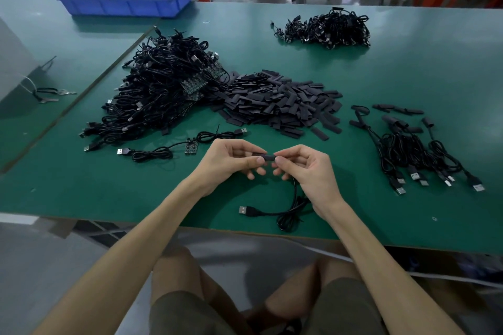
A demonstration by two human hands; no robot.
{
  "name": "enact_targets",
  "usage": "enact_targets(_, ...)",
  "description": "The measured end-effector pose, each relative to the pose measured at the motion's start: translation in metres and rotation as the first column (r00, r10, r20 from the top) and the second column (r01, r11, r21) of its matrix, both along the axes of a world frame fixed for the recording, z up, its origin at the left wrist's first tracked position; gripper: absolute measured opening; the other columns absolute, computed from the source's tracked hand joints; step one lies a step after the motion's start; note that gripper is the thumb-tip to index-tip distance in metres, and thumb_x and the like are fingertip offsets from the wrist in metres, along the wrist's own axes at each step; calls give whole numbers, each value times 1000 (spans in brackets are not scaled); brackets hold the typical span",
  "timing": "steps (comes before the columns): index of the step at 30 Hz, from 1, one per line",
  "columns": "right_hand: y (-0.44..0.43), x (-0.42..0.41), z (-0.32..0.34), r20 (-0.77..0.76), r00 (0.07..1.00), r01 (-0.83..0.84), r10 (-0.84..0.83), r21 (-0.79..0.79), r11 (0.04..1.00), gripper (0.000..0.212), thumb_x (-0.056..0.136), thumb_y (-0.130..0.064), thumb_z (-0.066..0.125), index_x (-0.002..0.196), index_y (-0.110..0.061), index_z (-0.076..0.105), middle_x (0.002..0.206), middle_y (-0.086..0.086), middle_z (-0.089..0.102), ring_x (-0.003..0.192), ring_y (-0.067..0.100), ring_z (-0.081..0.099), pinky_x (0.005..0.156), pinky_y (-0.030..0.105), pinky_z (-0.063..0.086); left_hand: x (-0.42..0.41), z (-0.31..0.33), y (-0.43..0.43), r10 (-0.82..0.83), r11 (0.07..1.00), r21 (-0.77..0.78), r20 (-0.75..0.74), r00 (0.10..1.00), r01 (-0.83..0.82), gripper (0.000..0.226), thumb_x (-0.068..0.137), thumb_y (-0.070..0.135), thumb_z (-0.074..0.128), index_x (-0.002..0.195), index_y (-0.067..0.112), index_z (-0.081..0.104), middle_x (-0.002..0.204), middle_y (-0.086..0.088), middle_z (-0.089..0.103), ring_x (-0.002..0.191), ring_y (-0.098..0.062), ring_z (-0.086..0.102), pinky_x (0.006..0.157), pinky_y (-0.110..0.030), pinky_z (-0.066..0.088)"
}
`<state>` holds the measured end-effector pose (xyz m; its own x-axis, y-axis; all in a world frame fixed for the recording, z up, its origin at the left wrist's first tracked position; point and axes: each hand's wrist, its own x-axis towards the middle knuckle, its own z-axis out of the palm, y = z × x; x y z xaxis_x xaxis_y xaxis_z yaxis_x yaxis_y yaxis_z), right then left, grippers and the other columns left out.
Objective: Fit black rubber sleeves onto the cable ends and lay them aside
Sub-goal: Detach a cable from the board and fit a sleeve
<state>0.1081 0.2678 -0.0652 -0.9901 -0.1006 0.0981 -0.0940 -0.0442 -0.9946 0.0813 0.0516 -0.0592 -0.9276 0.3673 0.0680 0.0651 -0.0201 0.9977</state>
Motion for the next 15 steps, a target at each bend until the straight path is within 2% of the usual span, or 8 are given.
enact_targets(3,0,-1,-1,-2,1000,-12,12,5,1000,6,90,-3,77,94,-6,74,82,11,78,72,21,75,65,23,56,2,2,0,-8,1000,25,17,1000,7,25,84,10,80,106,0,75,88,-25,75,80,-32,76,70,-28,61)
enact_targets(9,0,-1,-1,-7,1000,-8,8,3,1000,7,90,-2,76,94,-7,74,82,12,78,72,22,75,65,23,57,3,6,2,-8,999,33,39,999,7,25,85,7,77,109,-2,73,91,-26,75,83,-34,76,75,-30,61)
enact_targets(15,0,0,-1,-11,1000,3,-4,-15,1000,8,91,-5,76,95,-11,74,85,10,79,76,22,75,67,22,57,1,3,-3,-61,993,100,35,998,58,24,100,12,63,118,-2,70,106,-26,74,96,-36,74,80,-31,61)
